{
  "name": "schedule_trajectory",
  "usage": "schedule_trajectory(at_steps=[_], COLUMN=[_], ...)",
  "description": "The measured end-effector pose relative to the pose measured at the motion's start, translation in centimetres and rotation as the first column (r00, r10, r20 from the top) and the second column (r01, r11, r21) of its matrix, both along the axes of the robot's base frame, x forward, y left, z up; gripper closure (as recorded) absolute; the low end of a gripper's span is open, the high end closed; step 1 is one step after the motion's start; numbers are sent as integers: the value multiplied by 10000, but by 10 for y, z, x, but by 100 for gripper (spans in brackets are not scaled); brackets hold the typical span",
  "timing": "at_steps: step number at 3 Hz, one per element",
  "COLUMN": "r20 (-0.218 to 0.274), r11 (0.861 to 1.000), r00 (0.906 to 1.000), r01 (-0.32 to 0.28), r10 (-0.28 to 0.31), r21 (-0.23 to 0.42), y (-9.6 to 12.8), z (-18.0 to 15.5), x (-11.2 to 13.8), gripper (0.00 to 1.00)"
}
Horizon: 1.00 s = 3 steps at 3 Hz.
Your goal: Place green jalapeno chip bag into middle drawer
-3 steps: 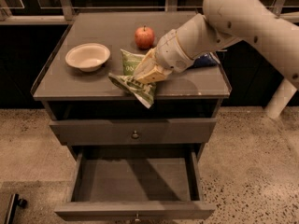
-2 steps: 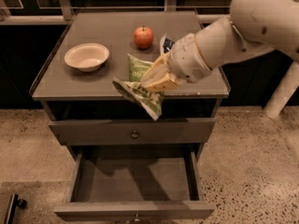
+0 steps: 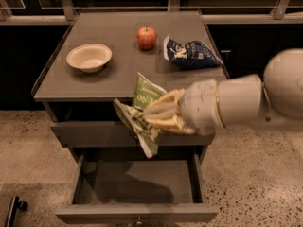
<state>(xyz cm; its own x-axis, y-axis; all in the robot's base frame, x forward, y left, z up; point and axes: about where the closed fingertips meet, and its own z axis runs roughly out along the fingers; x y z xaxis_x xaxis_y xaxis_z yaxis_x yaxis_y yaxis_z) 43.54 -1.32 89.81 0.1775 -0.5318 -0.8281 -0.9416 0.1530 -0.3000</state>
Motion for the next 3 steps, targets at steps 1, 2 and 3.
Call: schedule_trajectory(at_steps=[1,2,3], r20=[-124,-123,-530], r11=[9897,9899,9804], r00=[9912,9914,9838], r01=[1326,1307,1753], r10=[-1321,-1302,-1711], r21=[540,542,902], y=[-29,-28,-41], z=[-57,-57,-90], x=[-16,-16,-21], gripper=[100,100,100])
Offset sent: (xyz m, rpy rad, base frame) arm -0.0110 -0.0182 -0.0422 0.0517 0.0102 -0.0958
